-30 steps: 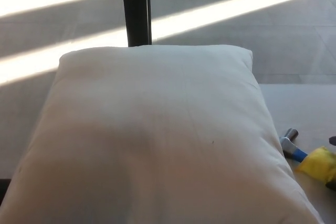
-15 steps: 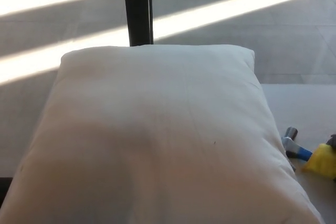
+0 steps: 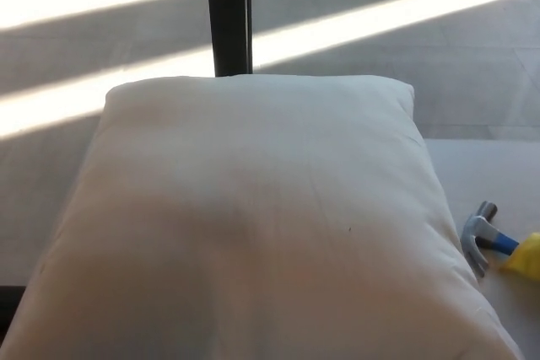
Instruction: A hammer is kept on the right hand side and a pillow is kept on the left hand side on the desk infront of the robot and the robot uses its right hand to pick up the hammer and makes a downward swinging motion to hit the pillow
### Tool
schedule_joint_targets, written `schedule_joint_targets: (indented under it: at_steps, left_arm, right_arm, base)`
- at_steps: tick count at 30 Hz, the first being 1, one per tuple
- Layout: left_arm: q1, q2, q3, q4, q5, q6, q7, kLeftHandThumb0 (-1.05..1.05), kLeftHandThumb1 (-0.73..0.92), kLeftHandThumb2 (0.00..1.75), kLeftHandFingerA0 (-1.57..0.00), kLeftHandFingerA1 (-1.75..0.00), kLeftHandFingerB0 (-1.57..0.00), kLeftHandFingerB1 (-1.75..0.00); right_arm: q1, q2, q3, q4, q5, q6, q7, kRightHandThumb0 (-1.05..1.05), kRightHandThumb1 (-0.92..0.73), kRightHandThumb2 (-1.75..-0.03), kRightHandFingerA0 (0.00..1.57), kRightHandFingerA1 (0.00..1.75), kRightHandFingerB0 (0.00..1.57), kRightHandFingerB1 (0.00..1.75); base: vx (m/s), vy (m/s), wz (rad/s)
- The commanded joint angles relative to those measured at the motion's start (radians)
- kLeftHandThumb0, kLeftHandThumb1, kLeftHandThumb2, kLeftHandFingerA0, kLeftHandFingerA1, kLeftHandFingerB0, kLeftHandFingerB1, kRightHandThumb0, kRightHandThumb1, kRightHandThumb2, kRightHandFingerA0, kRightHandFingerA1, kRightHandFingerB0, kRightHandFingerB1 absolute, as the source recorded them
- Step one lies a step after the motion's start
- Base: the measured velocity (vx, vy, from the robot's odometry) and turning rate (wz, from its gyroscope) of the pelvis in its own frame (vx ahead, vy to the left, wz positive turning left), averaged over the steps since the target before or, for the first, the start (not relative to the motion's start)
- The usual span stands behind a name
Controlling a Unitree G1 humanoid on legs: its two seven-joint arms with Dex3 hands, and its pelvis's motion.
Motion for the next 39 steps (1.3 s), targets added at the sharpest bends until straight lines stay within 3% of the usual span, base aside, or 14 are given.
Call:
schedule_joint_targets:
  at_steps: [1,2,8,9,10,20,22,23,26,27,35,36,38,39]
  left_arm:
    - [-0.001,0.028,-0.013,-0.007,0.016,-0.032,0.011,-0.62,0.72,0.62,-0.67,-0.56,-0.52,-0.45]
    - [-0.002,0.028,-0.012,-0.006,0.014,-0.03,0.011,-0.61,0.72,0.61,-0.69,-0.58,-0.53,-0.46]
    - [-0.002,0.032,-0.012,0.0,0.011,-0.026,-0.003,-0.64,0.72,0.61,-0.67,-0.57,-0.54,-0.45]
    - [-0.005,0.031,-0.012,0.008,0.012,-0.031,-0.001,-0.64,0.72,0.62,-0.67,-0.54,-0.52,-0.44]
    - [-0.012,0.03,0.005,0.013,-0.006,-0.01,0.001,-0.62,0.7,0.61,-0.69,-0.54,-0.54,-0.45]
    - [0.013,0.029,-0.031,-0.009,0.025,-0.052,0.002,-0.64,0.73,0.62,-0.67,-0.58,-0.52,-0.47]
    - [0.018,0.034,-0.024,-0.004,0.013,-0.037,-0.006,-0.63,0.72,0.61,-0.67,-0.56,-0.53,-0.46]
    - [0.019,0.034,-0.026,-0.001,0.014,-0.039,-0.004,-0.62,0.73,0.62,-0.68,-0.54,-0.53,-0.45]
    - [0.022,0.031,-0.022,0.003,0.009,-0.042,0.001,-0.62,0.72,0.62,-0.68,-0.56,-0.53,-0.46]
    - [0.023,0.032,-0.024,0.003,0.011,-0.045,0.0,-0.63,0.72,0.62,-0.67,-0.56,-0.53,-0.45]
    - [0.034,0.028,-0.015,0.002,0.0,-0.043,-0.003,-0.62,0.7,0.61,-0.68,-0.55,-0.52,-0.45]
    - [0.037,0.026,-0.019,0.004,0.004,-0.049,-0.004,-0.63,0.71,0.61,-0.68,-0.56,-0.51,-0.46]
    - [0.042,0.028,-0.028,0.01,0.015,-0.054,-0.004,-0.62,0.74,0.62,-0.69,-0.55,-0.5,-0.44]
    - [0.043,0.029,-0.027,0.013,0.014,-0.052,-0.004,-0.63,0.73,0.62,-0.68,-0.55,-0.49,-0.43]
  right_arm:
    - [0.167,0.026,0.003,0.007,-0.021,-0.006,-0.085,-0.28,-0.91,-0.67,0.73,1.16,0.73,0.7]
    - [0.176,0.024,-0.003,0.003,-0.026,-0.02,-0.117,-0.29,-0.88,-0.7,0.74,1.42,0.74,0.82]
    - [0.198,0.023,-0.057,0.016,-0.012,-0.118,-0.256,-0.32,-0.91,-0.66,0.81,1.09,0.74,0.58]
    - [0.2,0.022,-0.067,0.018,-0.012,-0.144,-0.288,-0.31,-0.87,-0.7,0.82,1.49,0.71,0.67]
    - [0.201,0.021,-0.074,0.027,-0.009,-0.178,-0.308,-0.29,-0.87,-0.65,0.84,1.54,0.82,0.8]
    - [0.205,0.011,-0.099,0.038,-0.015,-0.305,-0.359,-0.28,-0.75,-0.72,0.87,1.48,0.82,0.67]
    - [0.205,0.024,-0.144,0.024,0.047,-0.313,-0.284,-0.25,-0.77,-0.77,0.86,1.56,0.82,0.87]
    - [0.201,0.04,-0.184,0.028,0.1,-0.32,-0.243,-0.18,-0.75,-0.82,0.84,1.66,0.73,1.33]
    - [0.192,0.08,-0.292,0.015,0.225,-0.311,-0.141,-0.14,-0.69,-0.92,0.81,1.75,0.63,1.63]
    - [0.192,0.088,-0.321,-0.004,0.249,-0.286,-0.126,-0.14,-0.59,-0.95,0.98,1.67,0.76,1.29]
    - [0.163,0.164,-0.568,-0.083,0.446,-0.249,-0.098,-0.14,-0.69,-0.94,0.88,1.73,0.85,1.54]
    - [0.151,0.16,-0.569,-0.097,0.43,-0.24,-0.103,-0.21,-0.58,-1.08,1.14,1.35,1.04,1.26]
    - [0.142,0.162,-0.582,-0.101,0.425,-0.25,-0.096,-0.16,-0.56,-1.11,1.16,1.38,1.06,1.28]
    - [0.118,0.174,-0.615,-0.101,0.456,-0.222,-0.076,-0.11,-0.61,-1.08,0.87,1.75,0.81,1.55]
  base:
    - [0.0,0.0,0.0]
    - [0.0,0.0,0.0]
    - [0.0,0.0,0.0]
    - [0.0,0.0,0.0]
    - [0.0,0.0,0.0]
    - [0.0,0.0,0.0]
    - [0.0,0.0,0.0]
    - [0.0,0.0,0.0]
    - [0.0,0.0,0.0]
    - [0.0,0.0,0.0]
    - [0.0,0.0,0.0]
    - [0.0,0.0,0.0]
    - [0.0,0.0,0.0]
    - [0.0,0.0,0.0]
